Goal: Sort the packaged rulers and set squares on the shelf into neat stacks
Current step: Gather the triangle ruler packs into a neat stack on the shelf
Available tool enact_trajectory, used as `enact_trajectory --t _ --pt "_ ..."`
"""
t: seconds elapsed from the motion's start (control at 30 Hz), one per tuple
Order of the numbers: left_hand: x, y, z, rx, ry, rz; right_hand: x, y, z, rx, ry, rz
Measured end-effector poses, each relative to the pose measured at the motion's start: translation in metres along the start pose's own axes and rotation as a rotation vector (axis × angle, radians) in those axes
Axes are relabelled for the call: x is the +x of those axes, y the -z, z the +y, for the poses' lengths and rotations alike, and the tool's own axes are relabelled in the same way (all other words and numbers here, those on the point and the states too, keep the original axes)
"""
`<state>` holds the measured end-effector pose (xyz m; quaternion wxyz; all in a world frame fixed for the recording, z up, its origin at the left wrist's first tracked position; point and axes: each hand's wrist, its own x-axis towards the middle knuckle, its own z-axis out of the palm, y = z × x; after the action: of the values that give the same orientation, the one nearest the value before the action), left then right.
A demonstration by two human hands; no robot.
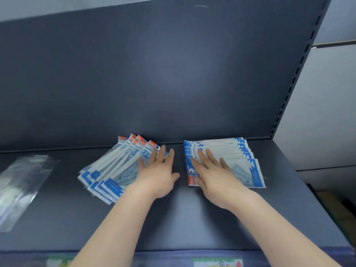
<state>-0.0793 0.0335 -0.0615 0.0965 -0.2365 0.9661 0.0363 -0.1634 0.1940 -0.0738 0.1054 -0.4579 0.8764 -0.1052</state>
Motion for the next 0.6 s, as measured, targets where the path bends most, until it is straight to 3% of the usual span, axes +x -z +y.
enact_trajectory --t 0.1,0.2,0.4,0.6 --pt "-0.005 0.010 -0.056 0.018 0.173 0.123 0.014 -0.008 -0.039 0.053 0.096 0.066" --pt "-0.015 0.017 -0.103 -0.040 0.305 0.112 0.027 -0.019 -0.077 0.113 0.163 0.078" --pt "-0.019 0.021 -0.143 -0.075 0.291 0.121 0.045 -0.044 -0.129 0.115 0.171 0.086" --pt "-0.005 0.022 -0.155 -0.192 0.251 0.101 0.045 -0.047 -0.144 0.205 0.053 0.117"
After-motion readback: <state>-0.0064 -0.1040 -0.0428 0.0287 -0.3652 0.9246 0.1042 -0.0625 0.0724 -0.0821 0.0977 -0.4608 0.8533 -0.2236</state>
